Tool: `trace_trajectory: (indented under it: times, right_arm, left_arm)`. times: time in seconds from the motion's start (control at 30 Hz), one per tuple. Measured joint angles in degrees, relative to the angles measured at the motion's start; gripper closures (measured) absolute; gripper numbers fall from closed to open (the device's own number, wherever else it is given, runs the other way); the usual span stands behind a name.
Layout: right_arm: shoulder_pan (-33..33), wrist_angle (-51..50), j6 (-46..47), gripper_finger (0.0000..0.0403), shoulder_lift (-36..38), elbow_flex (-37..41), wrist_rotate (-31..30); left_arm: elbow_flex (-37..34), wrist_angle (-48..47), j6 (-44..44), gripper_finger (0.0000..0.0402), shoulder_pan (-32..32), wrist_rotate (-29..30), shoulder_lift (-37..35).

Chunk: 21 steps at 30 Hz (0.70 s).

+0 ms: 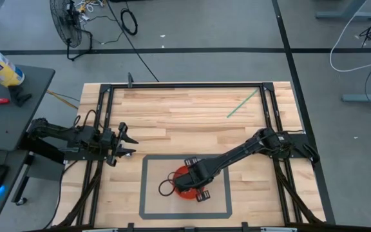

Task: Pick & Place Utensil
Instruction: Put the black fork into the orange bowl

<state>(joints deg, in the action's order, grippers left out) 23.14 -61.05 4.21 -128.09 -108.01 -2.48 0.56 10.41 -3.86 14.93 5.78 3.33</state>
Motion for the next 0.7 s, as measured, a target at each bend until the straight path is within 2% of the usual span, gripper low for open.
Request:
trace_trajectory:
  times: [0.4,0.7]
  right_arm:
    - [0.35,1.51,-0.66,0.0396,0.09,0.0,0.54]
    - [0.35,1.98,-0.84,0.0369,0.15,0.0,-1.09]
  left_arm:
    - [0.0,0.0,0.0,0.0239,0.01,-0.02,0.0]
    - [0.0,0.0,0.0,0.0239,0.01,0.0,0.0]
